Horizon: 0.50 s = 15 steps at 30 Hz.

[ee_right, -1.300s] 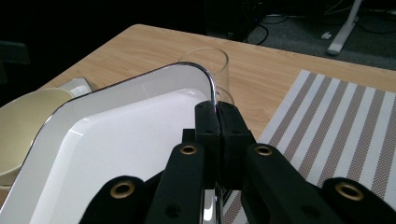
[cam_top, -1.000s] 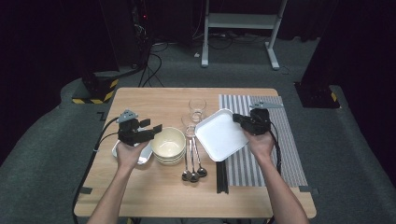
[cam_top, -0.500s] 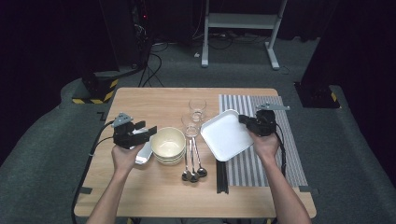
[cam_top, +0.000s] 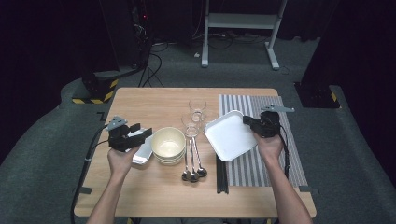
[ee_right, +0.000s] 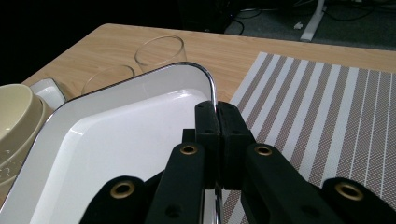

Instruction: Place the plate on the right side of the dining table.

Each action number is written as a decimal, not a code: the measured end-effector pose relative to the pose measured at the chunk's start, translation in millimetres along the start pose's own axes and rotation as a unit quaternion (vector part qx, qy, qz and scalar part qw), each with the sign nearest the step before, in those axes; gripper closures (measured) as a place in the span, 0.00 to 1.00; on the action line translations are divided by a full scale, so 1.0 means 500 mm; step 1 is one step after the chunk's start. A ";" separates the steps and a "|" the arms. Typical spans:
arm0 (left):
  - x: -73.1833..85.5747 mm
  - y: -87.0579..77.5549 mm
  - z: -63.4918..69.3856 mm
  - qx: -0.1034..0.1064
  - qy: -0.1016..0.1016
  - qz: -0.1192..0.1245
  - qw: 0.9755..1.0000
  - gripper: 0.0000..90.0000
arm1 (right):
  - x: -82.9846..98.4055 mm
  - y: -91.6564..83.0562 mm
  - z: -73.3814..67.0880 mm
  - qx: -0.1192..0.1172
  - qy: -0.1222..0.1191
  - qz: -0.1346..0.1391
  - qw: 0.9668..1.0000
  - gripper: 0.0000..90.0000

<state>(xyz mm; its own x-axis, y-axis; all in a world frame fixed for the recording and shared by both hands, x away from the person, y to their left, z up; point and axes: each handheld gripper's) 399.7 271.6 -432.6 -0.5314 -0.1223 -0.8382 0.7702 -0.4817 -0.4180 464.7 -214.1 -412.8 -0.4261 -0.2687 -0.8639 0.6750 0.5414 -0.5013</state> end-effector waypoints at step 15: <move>0.025 -0.016 -0.027 -0.021 -0.011 -0.008 1.000 0.43 | 0.013 -0.013 0.015 0.012 0.011 0.002 1.000 0.98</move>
<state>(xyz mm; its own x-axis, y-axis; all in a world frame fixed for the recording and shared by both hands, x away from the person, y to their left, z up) 391.3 285.4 -444.5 -0.5515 -0.1330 -0.8235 0.7749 -0.4471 -0.4468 462.1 -225.4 -415.7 -0.4366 -0.2482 -0.8648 0.6914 0.5225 -0.4990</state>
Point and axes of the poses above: each handheld gripper's, and its own axes: y roughly forward along the jaws, x roughly out of its underside, z roughly to its right, and after that the axes turned 10 degrees about -y, right-handed
